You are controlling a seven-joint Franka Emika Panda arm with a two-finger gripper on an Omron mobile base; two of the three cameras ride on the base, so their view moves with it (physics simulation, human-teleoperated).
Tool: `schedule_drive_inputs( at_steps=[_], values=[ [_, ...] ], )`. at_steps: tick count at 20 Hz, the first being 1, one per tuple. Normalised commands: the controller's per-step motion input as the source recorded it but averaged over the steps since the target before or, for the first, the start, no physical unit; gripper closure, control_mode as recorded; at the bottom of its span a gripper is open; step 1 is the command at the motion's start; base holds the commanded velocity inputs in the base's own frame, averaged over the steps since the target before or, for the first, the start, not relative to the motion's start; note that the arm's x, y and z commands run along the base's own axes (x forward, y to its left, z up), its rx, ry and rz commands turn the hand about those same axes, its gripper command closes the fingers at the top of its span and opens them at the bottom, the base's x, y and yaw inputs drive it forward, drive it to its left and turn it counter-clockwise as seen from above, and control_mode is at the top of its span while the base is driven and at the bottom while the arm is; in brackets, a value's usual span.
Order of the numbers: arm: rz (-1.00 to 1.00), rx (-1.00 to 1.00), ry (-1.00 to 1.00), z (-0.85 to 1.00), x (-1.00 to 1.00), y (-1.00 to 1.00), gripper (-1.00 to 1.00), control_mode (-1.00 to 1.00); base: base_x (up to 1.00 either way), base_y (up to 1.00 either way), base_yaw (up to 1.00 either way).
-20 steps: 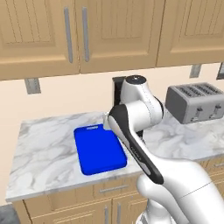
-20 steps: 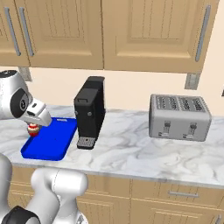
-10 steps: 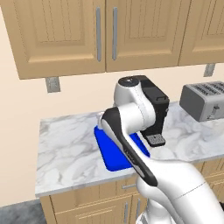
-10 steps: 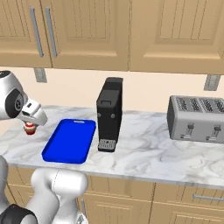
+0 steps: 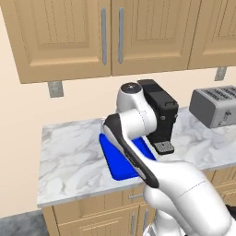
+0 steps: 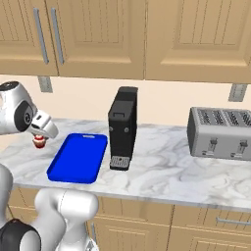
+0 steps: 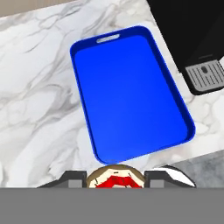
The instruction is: Move the dessert items from the plate to the tray.
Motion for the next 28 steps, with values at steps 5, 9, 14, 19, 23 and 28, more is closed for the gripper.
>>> schedule_drive_inputs(
  at_steps=[5, 9, 14, 19, 23, 28],
  values=[
    [-0.02, -0.01, 0.00, -0.11, 0.77, 0.02, 1.00, -1.00, 0.00, 0.00, 0.00],
    [-0.04, 0.00, 0.00, -0.19, 0.74, 0.01, 1.00, -1.00, 0.00, 0.00, 0.00],
    [0.00, 0.00, 0.00, -0.30, 0.50, 0.04, 1.00, -1.00, 0.00, 0.00, 0.00],
    [0.00, -0.03, -0.02, -0.62, 0.34, -0.06, 1.00, -1.00, 0.00, 0.00, 0.00],
    [0.00, -0.19, 0.00, -0.58, 0.31, 0.01, 1.00, -1.00, 0.00, 0.00, 0.00],
    [0.00, -0.09, 0.00, -0.18, 0.31, 0.00, 1.00, -1.00, 0.00, 0.00, 0.00]
  ],
)
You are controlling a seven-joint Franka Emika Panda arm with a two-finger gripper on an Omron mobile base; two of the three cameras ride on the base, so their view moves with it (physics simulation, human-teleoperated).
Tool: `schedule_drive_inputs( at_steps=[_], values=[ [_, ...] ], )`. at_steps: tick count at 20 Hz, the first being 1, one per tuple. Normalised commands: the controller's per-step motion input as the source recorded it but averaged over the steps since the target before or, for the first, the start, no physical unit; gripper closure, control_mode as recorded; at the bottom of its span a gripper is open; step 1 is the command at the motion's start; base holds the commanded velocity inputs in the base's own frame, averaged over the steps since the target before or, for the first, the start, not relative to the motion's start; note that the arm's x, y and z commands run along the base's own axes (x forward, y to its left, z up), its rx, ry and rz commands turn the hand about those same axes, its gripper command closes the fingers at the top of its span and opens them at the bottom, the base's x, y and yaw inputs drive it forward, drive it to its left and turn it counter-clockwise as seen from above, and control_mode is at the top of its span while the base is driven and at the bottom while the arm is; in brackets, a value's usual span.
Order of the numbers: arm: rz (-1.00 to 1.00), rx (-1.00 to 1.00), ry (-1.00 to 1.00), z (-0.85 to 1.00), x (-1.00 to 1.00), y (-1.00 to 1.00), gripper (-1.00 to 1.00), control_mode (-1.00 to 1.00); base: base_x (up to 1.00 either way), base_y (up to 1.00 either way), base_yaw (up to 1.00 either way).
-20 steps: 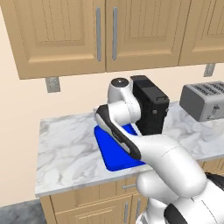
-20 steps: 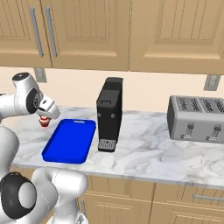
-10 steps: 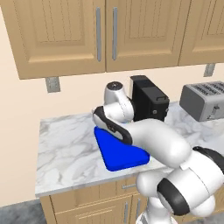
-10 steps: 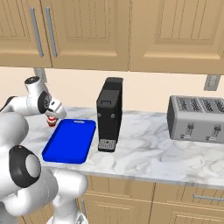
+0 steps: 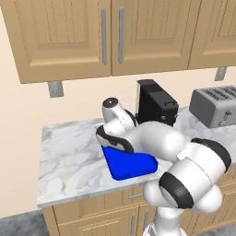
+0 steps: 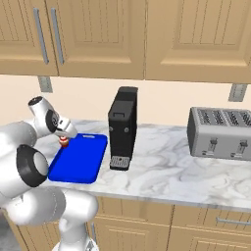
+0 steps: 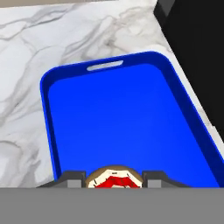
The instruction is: Move the dessert items from the plate to the tray.
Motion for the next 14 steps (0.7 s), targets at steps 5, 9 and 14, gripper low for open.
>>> schedule_drive_inputs(
  at_steps=[5, 9, 14],
  values=[
    [0.00, -0.01, 0.08, 0.00, 0.34, 0.00, 1.00, -1.00, 0.00, 0.00, 0.00],
    [0.00, -0.06, 0.02, -0.14, 0.24, -0.02, 1.00, -1.00, 0.00, 0.00, 0.00],
    [0.00, -0.18, 0.00, -0.29, 0.08, -0.01, 1.00, -1.00, 0.00, 0.00, 0.00]
  ],
)
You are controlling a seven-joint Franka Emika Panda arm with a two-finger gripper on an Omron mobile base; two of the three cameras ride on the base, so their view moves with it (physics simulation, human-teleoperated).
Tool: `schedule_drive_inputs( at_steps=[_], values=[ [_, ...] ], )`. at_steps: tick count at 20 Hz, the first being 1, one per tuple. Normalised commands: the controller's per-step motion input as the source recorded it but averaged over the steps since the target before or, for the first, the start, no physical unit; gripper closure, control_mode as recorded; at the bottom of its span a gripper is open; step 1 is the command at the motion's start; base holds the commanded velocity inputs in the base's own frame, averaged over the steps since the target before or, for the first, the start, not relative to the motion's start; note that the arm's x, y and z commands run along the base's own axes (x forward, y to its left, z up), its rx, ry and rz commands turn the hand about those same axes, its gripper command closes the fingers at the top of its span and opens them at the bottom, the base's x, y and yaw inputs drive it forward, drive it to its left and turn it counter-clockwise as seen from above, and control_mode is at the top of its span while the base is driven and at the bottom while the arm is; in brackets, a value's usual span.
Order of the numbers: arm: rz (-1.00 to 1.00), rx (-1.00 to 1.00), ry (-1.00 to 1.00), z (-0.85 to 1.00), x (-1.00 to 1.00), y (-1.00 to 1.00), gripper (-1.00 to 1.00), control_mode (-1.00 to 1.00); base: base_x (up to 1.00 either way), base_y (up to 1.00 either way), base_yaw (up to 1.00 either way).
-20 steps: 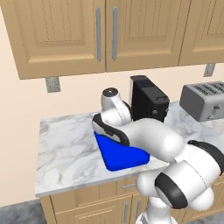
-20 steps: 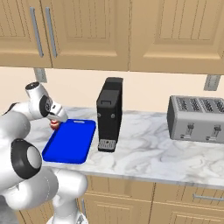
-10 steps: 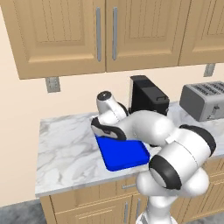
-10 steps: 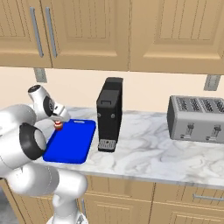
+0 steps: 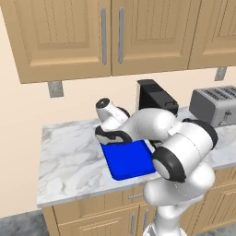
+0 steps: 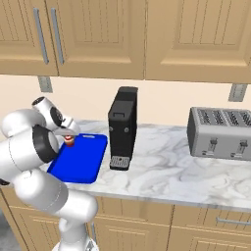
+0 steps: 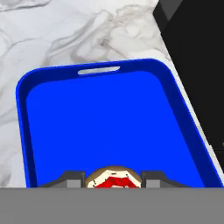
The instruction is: Move the dessert items from the plate to the tray.
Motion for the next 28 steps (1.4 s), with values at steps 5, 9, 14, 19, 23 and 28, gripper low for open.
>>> schedule_drive_inputs(
  at_steps=[5, 9, 14, 19, 23, 28],
  values=[
    [0.00, -0.09, 0.00, -0.21, 0.00, -0.11, 1.00, -1.00, 0.00, 0.00, 0.00],
    [0.00, 0.00, 0.00, -0.01, 0.14, -0.25, 1.00, -1.00, 0.00, 0.00, 0.00],
    [0.00, 0.00, 0.00, -0.17, 0.07, -0.26, 1.00, -1.00, 0.00, 0.00, 0.00],
    [0.00, 0.00, -0.02, -0.27, 0.01, -0.12, 1.00, -1.00, 0.00, 0.00, 0.00],
    [0.00, 0.00, -0.05, -0.11, 0.00, -0.01, 1.00, -1.00, 0.00, 0.00, 0.00],
    [0.00, 0.00, -0.04, -0.11, 0.00, -0.06, 1.00, -1.00, 0.00, 0.00, 0.00]
  ],
)
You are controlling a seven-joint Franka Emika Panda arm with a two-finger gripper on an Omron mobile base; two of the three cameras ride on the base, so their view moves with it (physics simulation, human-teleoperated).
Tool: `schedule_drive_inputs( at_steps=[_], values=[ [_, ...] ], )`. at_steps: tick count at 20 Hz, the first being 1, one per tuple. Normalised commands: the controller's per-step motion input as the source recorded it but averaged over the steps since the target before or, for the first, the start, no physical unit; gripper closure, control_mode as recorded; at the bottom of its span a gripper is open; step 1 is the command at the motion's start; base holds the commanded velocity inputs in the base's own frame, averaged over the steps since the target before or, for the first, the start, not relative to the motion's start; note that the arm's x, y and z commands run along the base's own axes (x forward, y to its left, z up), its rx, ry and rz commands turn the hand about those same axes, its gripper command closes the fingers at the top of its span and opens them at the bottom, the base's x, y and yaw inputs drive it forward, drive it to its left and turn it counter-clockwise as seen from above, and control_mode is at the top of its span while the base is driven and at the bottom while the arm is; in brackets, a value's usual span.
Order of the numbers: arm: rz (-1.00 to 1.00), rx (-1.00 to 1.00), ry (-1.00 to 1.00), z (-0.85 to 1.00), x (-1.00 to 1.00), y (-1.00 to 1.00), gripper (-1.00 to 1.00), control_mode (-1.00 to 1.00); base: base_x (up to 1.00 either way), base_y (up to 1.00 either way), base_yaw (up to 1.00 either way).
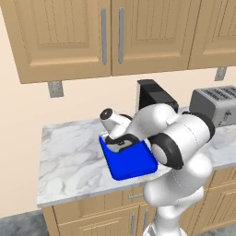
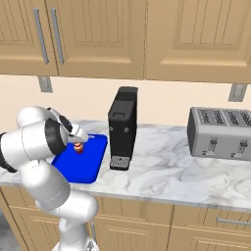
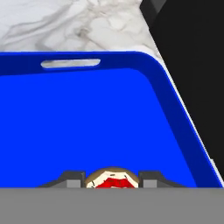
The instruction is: Move the dessert items from the plate to the tray.
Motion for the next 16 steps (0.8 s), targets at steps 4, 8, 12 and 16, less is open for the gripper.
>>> schedule_drive_inputs(
  at_steps=[4, 8, 12, 16],
  values=[
    [0.00, 0.00, -0.02, -0.09, 0.00, -0.11, 1.00, -1.00, 0.00, 0.00, 0.00],
    [0.00, 0.00, -0.02, -0.12, 0.00, -0.08, 1.00, -1.00, 0.00, 0.00, 0.00],
    [0.00, 0.00, -0.01, -0.16, 0.01, -0.08, 1.00, -1.00, 0.00, 0.00, 0.00],
    [0.00, 0.00, -0.01, -0.16, 0.00, -0.09, 1.00, -1.00, 0.00, 0.00, 0.00]
  ],
)
